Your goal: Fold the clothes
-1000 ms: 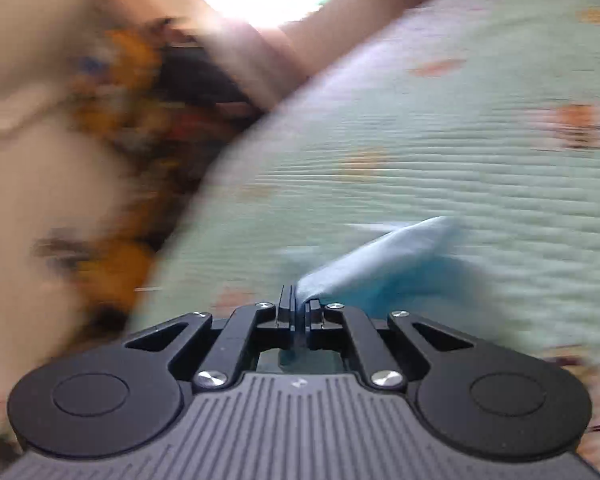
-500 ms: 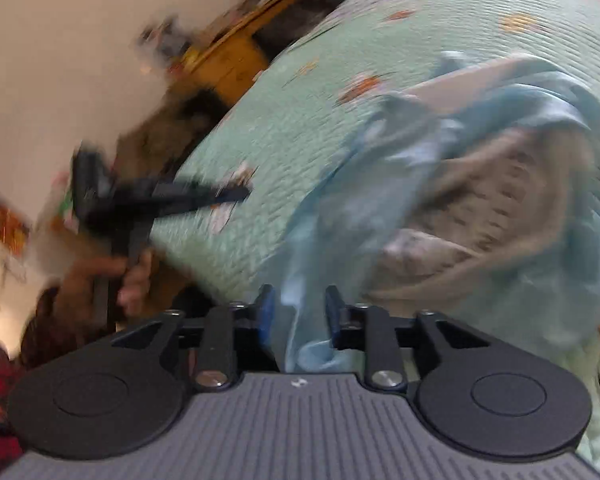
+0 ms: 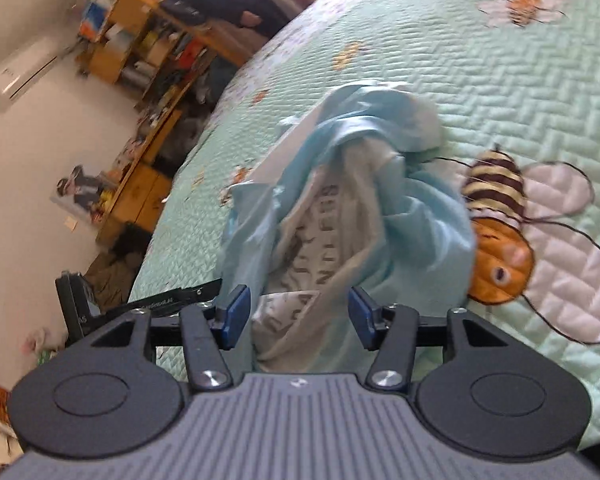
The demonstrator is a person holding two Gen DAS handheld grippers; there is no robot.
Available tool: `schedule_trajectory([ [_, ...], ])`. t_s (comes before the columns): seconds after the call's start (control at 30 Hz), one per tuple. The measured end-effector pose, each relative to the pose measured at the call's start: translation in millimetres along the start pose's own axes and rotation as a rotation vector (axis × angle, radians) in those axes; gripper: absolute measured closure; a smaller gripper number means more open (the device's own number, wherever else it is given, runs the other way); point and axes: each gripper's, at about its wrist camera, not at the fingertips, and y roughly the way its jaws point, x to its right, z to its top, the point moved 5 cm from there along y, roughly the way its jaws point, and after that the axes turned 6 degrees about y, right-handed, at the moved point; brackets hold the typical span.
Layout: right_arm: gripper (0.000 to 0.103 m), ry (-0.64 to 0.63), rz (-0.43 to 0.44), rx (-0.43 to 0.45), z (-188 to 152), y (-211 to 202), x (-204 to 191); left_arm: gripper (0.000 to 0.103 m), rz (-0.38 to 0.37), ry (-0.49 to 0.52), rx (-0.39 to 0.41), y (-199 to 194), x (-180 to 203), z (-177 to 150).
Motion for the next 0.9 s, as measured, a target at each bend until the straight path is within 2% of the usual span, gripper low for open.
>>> schedule_trajectory([
  [0.17, 0.047, 0.047, -0.011, -0.007, 1, 4, 14, 0.066, -0.007, 0.031, -0.015, 8, 6, -3],
  [0.3, 0.047, 0.042, -0.027, -0.012, -4, 10, 14, 0.092, -0.025, 0.077, 0.01, 2, 15, -6],
  [0.4, 0.047, 0.033, -0.029, -0.016, -8, 13, 14, 0.1, -0.03, 0.095, 0.034, -6, 20, -9],
  [0.47, 0.047, 0.019, -0.033, -0.016, -9, 14, 11, 0.1, -0.094, 0.09, 0.046, -16, 27, -12],
  [0.6, 0.047, -0.017, -0.04, -0.023, -11, 16, 7, 0.1, -0.333, 0.133, 0.046, -45, 55, -24],
  [0.67, 0.047, -0.035, -0.056, -0.022, -8, 17, 3, 0.098, -0.412, 0.15, 0.043, -57, 65, -30],
  [0.77, 0.045, -0.048, -0.051, -0.025, -3, 22, -4, 0.098, -0.432, 0.134, 0.042, -63, 67, -35],
  [0.83, 0.04, -0.053, -0.048, -0.027, -2, 28, -8, 0.098, -0.44, 0.096, 0.046, -64, 61, -33],
  [0.9, 0.04, -0.087, -0.079, -0.027, -4, 34, -13, 0.098, -0.388, 0.055, 0.06, -67, 48, -31],
])
